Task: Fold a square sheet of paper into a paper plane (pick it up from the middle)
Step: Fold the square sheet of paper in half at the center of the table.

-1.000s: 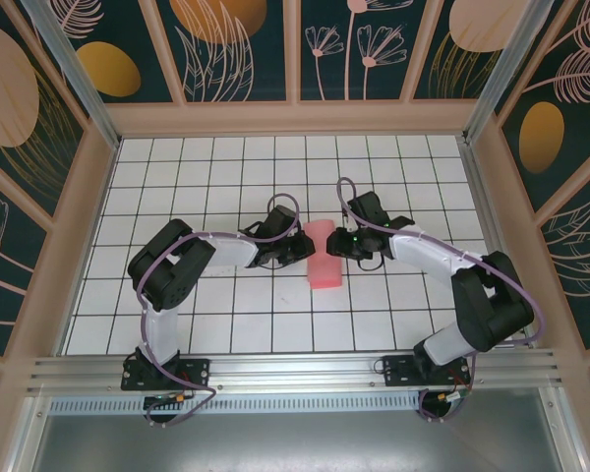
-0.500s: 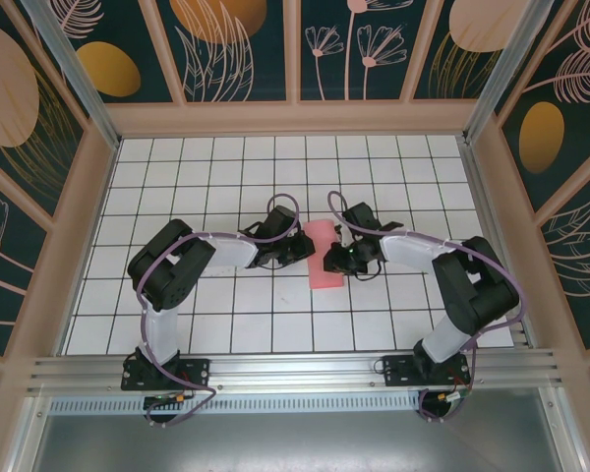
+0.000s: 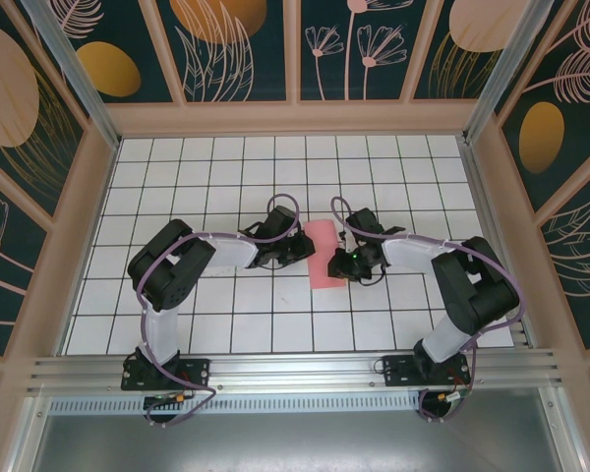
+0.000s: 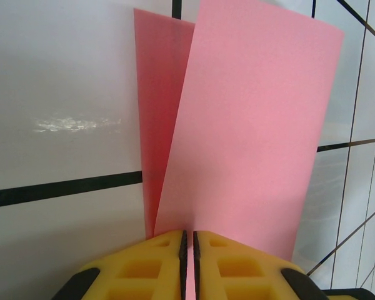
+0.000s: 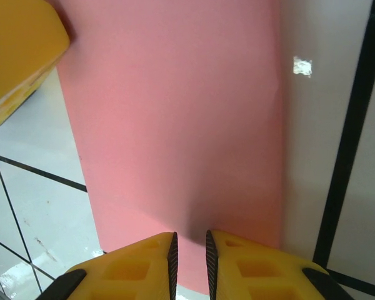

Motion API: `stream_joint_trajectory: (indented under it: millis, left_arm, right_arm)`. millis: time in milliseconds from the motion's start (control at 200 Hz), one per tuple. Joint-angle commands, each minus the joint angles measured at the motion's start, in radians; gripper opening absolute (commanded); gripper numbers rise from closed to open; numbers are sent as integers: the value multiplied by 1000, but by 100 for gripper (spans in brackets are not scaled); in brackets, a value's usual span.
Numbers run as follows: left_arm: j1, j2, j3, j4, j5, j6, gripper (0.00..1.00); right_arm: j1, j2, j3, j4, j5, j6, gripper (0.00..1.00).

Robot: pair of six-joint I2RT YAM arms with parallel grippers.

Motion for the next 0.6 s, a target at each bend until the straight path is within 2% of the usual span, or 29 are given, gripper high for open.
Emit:
stream_joint_trajectory:
  millis: [0, 260, 595]
  left_arm:
    - [-2, 80, -59, -179, -86, 11, 14]
    - [-3, 89, -56, -180, -86, 14, 14]
    - [-3, 82, -48, -186, -87, 27, 14]
  right_arm:
    - [-19, -10, -41, -13, 22, 44, 23]
    - [-83, -66, -169, 48, -23, 155, 22]
    - [-124, -86, -248, 88, -73, 161, 22]
